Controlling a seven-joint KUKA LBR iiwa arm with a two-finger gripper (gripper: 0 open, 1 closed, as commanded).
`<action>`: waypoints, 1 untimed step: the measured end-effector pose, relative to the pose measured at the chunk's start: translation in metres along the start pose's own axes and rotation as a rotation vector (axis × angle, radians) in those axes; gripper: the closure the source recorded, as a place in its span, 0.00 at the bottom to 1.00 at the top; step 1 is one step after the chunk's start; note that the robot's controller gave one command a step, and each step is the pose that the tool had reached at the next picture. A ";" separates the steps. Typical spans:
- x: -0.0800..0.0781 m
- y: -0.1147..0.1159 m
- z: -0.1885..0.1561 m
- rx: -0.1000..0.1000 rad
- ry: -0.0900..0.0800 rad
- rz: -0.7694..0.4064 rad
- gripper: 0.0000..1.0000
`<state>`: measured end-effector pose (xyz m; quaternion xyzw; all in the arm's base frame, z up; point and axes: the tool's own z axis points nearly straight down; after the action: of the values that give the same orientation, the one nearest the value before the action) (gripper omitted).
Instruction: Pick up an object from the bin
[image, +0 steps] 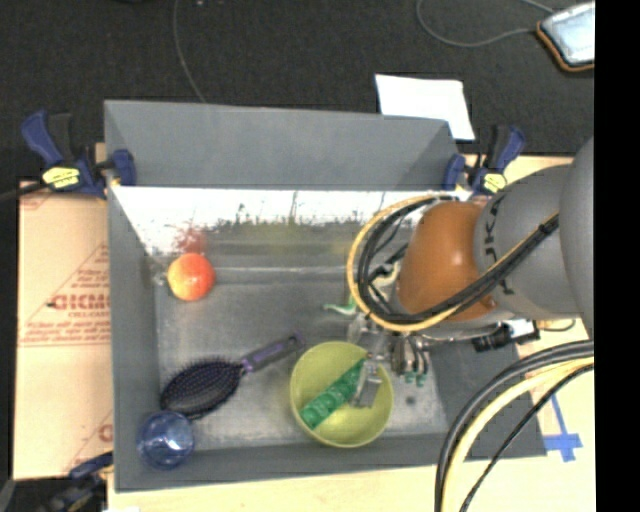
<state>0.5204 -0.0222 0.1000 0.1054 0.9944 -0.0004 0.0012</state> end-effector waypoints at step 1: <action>0.027 -0.014 0.026 0.004 -0.042 -0.205 0.00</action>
Offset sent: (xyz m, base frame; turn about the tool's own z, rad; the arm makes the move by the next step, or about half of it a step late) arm 0.0154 0.0256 -0.0300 -0.1606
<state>0.4915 -0.0303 0.0738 0.0030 0.9997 -0.0049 0.0219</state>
